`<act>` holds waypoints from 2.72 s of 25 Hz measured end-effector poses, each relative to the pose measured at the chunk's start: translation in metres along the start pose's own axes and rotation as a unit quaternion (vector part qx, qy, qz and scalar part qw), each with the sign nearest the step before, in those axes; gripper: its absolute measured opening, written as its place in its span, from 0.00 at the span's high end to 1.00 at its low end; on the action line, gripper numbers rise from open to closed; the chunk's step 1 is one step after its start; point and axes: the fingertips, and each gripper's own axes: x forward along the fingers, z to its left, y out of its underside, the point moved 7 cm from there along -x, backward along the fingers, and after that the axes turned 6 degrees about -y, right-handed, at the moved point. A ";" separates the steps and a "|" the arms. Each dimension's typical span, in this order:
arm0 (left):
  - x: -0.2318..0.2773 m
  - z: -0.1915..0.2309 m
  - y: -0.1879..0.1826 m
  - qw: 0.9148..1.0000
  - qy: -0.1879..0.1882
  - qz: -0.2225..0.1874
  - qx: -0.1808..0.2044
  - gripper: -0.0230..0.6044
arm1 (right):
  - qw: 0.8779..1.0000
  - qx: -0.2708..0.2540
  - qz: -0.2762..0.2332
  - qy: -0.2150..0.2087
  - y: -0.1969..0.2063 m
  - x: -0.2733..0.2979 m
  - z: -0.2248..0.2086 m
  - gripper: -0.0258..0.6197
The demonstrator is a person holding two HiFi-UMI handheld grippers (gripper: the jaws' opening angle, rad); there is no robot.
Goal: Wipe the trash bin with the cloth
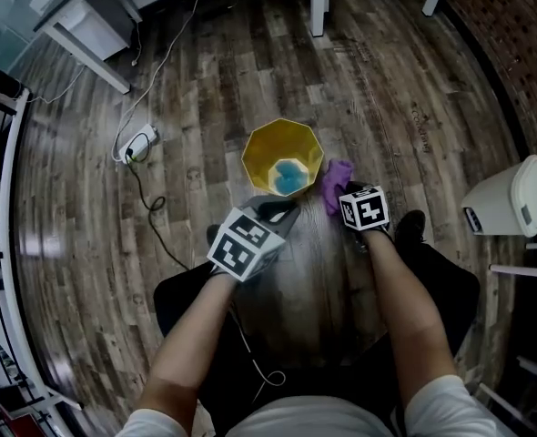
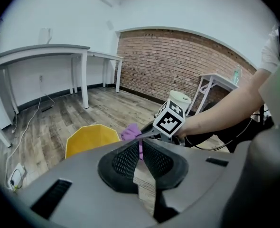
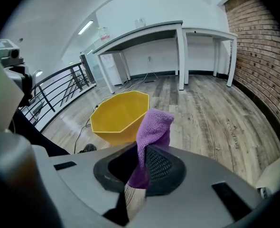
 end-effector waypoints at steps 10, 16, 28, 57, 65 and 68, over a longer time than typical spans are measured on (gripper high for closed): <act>-0.015 -0.015 -0.003 0.999 0.003 -0.027 -0.022 0.93 | 0.999 -0.036 0.013 0.021 -0.010 -0.026 0.005 0.89; -0.027 -0.015 0.004 0.999 -0.002 -0.028 -0.046 0.93 | 0.999 -0.033 0.021 0.019 -0.015 -0.031 0.011 0.89; -0.047 -0.019 0.005 0.995 -0.010 -0.035 -0.088 0.93 | 0.999 -0.035 0.013 0.021 -0.042 -0.048 0.023 0.89; -0.165 -0.131 0.009 0.979 -0.038 -0.144 -0.137 0.93 | 0.985 -0.057 -0.162 0.014 -0.022 -0.237 0.135 0.89; -0.185 -0.152 0.007 0.975 -0.036 -0.174 -0.134 0.93 | 0.978 -0.067 -0.196 0.005 -0.009 -0.276 0.169 0.89; -0.187 -0.156 0.002 0.975 -0.035 -0.181 -0.125 0.93 | 0.975 -0.071 -0.212 0.005 -0.010 -0.287 0.178 0.89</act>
